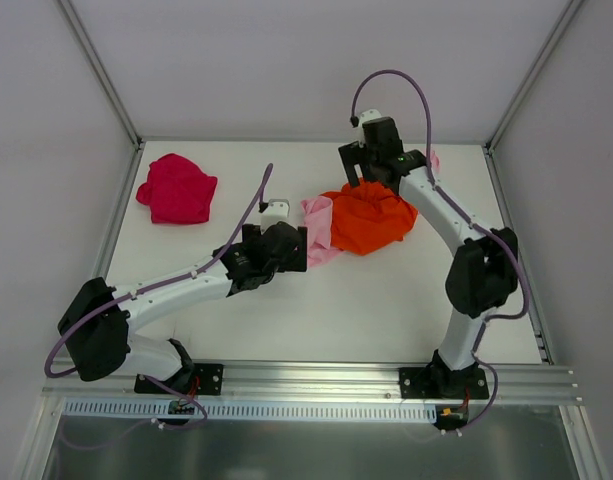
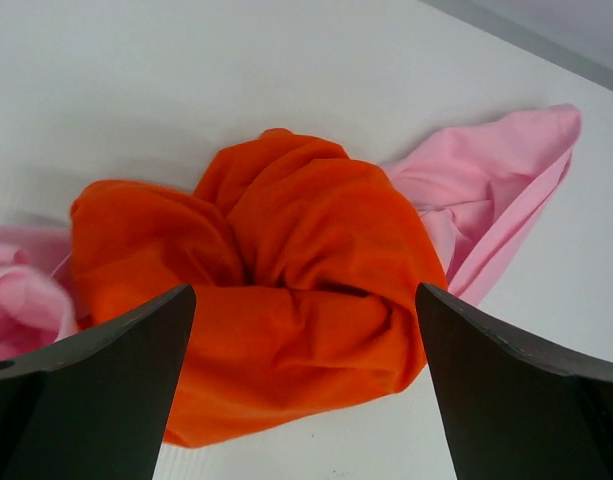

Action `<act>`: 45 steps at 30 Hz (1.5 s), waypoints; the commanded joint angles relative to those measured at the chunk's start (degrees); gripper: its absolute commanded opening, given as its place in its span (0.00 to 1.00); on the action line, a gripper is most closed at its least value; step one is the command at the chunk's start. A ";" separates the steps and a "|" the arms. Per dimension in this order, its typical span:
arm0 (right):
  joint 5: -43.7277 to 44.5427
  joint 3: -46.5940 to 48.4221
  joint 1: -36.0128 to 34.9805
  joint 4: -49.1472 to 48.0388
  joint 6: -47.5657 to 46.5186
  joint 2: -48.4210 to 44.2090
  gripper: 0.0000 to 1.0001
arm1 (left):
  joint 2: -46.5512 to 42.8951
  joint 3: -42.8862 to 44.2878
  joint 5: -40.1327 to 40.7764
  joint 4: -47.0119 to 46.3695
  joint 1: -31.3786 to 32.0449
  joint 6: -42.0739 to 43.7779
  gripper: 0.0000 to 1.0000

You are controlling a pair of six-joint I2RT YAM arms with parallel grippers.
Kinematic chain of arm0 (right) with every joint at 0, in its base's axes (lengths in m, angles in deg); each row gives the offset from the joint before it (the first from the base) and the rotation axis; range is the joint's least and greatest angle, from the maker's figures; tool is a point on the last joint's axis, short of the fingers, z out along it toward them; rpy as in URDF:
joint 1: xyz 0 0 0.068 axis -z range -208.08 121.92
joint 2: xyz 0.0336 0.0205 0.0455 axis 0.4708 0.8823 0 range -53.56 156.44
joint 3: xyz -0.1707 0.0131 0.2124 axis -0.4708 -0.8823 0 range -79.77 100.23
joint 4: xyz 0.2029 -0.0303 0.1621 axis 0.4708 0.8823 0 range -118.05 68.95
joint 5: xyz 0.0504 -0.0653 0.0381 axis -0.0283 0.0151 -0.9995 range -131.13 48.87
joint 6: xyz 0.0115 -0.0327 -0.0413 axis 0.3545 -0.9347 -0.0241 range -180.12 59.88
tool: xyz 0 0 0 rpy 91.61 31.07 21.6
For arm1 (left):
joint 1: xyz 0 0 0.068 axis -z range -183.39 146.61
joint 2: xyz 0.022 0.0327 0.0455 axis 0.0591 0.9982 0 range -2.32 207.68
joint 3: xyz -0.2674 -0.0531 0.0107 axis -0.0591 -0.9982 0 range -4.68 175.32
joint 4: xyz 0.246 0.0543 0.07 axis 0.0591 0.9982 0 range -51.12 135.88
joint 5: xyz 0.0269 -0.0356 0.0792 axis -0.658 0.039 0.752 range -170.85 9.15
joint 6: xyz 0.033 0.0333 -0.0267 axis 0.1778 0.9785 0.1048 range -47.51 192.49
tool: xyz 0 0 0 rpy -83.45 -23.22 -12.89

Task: Fold and stack the t-shirts
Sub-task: Move the tshirt to the center of the board

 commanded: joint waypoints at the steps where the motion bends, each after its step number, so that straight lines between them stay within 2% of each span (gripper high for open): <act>1: 4.32 5.26 1.91 8.84 2.36 4.42 0.98 | -2.12 -0.08 1.95 -1.09 0.48 -1.38 0.99; 4: -1.03 9.44 4.37 12.51 5.78 8.53 1.00 | -2.13 -0.08 2.04 -1.01 0.48 -1.38 0.99; 8: -2.37 16.59 6.22 22.63 9.38 14.70 1.00 | -2.04 0.09 1.95 -1.09 0.48 -1.38 0.99; 15: -4.57 10.36 7.01 22.81 14.13 11.81 0.99 | -1.95 0.27 1.60 -1.01 0.48 -1.29 0.99; 19: -6.15 10.00 7.28 24.92 16.16 14.35 0.96 | -2.21 0.27 1.25 -0.83 0.48 -1.29 0.99; 20: -6.94 9.74 7.19 25.01 16.25 15.40 0.92 | -2.21 0.18 1.25 -0.83 0.48 -1.38 0.99; 21: -8.34 9.39 7.19 24.58 16.33 15.93 0.71 | -2.39 0.27 1.25 -0.74 0.48 -1.38 0.99; 22: -8.61 8.78 7.28 24.14 16.60 16.11 0.63 | -2.48 0.27 1.34 -0.83 0.48 -1.38 0.99; 24: -8.53 7.37 7.02 23.00 16.69 16.38 0.55 | -2.48 0.18 1.60 -0.83 0.48 -1.38 0.99; 27: -7.82 4.91 7.10 21.32 16.60 15.85 0.52 | -2.30 0.27 1.95 -0.74 0.48 -1.29 0.99; 28: -8.08 4.90 7.19 21.32 16.42 15.94 0.52 | -2.13 0.27 2.13 -0.66 0.48 -1.29 0.99; 31: -10.01 5.34 7.02 21.32 17.65 16.38 0.79 | -1.60 0.53 2.13 -0.65 0.48 -1.29 0.99; 32: -10.89 5.17 6.67 20.97 17.83 16.29 0.81 | -1.51 0.62 2.13 -0.65 0.48 -1.29 0.99; 34: -9.67 5.25 5.88 20.44 17.13 16.64 0.80 | -1.42 0.62 2.39 -0.31 0.48 -1.38 0.99; 36: -8.53 5.61 5.78 20.88 16.34 17.43 0.63 | -1.51 0.62 2.57 -0.30 0.48 -1.38 0.99; 37: -6.96 5.52 5.87 20.71 16.25 17.78 0.35 | -1.60 0.62 2.57 -0.30 0.48 -1.38 0.99; 39: -5.81 5.26 5.96 19.66 16.33 17.61 0.09 | -1.69 0.53 2.31 -0.48 0.48 -1.29 0.99; 40: -5.54 4.21 5.96 18.69 16.16 16.83 0.01 | -1.60 0.62 2.30 -0.39 0.48 -1.29 0.99; 43: -2.21 1.41 5.26 13.78 15.90 13.41 0.01 | -1.16 0.79 2.13 -0.39 0.48 -1.20 0.99; 45: 3.49 0.08 4.73 10.78 15.81 11.64 0.01 | -1.07 0.88 1.95 -0.30 0.48 -1.20 0.99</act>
